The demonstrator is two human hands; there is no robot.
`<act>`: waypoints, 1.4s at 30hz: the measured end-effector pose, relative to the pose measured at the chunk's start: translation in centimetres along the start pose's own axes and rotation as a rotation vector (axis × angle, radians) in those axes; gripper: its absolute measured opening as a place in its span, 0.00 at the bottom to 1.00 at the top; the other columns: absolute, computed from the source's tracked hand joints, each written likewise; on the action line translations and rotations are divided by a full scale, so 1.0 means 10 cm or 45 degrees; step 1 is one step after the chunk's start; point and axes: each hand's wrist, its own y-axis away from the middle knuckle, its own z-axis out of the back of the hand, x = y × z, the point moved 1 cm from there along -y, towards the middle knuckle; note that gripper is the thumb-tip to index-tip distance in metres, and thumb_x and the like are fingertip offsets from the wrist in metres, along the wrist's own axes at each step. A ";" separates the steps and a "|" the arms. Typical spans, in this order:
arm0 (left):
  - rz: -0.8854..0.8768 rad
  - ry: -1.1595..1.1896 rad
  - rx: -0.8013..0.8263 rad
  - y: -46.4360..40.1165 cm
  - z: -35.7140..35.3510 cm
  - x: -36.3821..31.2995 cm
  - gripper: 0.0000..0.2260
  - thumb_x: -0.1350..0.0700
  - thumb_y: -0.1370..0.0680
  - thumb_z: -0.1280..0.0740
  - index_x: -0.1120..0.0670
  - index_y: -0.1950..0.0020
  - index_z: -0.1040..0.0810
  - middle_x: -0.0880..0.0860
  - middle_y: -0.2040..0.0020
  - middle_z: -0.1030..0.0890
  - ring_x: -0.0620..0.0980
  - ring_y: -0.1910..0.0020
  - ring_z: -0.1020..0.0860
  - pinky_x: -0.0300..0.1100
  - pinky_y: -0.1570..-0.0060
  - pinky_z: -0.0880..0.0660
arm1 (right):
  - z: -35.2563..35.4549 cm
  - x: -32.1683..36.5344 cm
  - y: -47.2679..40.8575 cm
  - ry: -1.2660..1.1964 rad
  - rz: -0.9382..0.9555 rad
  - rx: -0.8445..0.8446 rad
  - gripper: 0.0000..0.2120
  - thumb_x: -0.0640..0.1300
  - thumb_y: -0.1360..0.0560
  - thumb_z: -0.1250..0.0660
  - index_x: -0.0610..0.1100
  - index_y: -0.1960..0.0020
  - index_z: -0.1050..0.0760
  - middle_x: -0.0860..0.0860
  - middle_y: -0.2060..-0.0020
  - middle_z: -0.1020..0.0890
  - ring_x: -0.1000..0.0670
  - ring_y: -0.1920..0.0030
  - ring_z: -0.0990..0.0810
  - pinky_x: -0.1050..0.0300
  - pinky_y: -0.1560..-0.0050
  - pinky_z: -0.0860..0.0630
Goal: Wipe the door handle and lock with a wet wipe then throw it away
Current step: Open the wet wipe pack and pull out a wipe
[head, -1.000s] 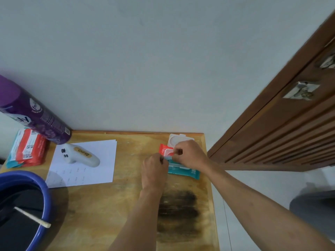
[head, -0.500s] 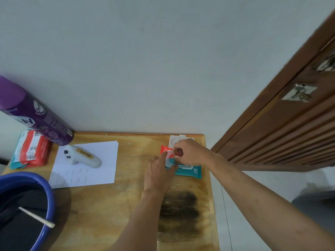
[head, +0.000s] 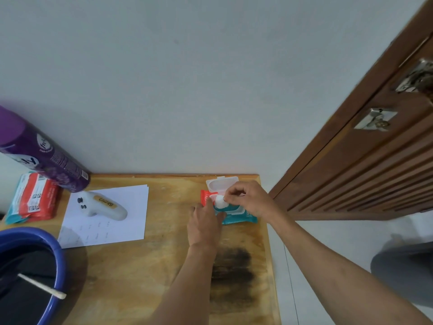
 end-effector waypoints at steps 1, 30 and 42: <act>0.005 -0.008 0.005 -0.01 -0.01 0.00 0.22 0.45 0.21 0.34 0.49 0.29 0.32 0.51 0.39 0.21 0.51 0.39 0.25 0.43 0.44 0.22 | -0.01 -0.02 0.03 -0.103 -0.036 -0.008 0.02 0.43 0.26 0.28 0.46 0.54 0.17 0.54 0.55 0.18 0.56 0.54 0.21 0.72 0.58 0.28; -0.580 -0.445 0.109 -0.11 0.16 0.07 0.25 0.55 0.18 0.38 0.37 0.24 0.40 0.50 0.27 0.35 0.51 0.29 0.34 0.44 0.41 0.23 | -0.15 -0.56 0.31 -1.715 -0.511 -0.515 0.14 0.45 0.18 0.42 0.42 0.34 0.31 0.43 0.44 0.20 0.45 0.43 0.21 0.51 0.44 0.22; -0.554 -0.651 0.199 0.03 0.03 0.03 0.31 0.55 0.18 0.39 0.39 0.20 0.52 0.52 0.21 0.48 0.57 0.22 0.46 0.47 0.37 0.25 | -0.22 -0.68 0.33 -2.068 -0.568 -0.756 0.15 0.45 0.19 0.39 0.44 0.33 0.31 0.43 0.41 0.20 0.43 0.41 0.20 0.43 0.35 0.27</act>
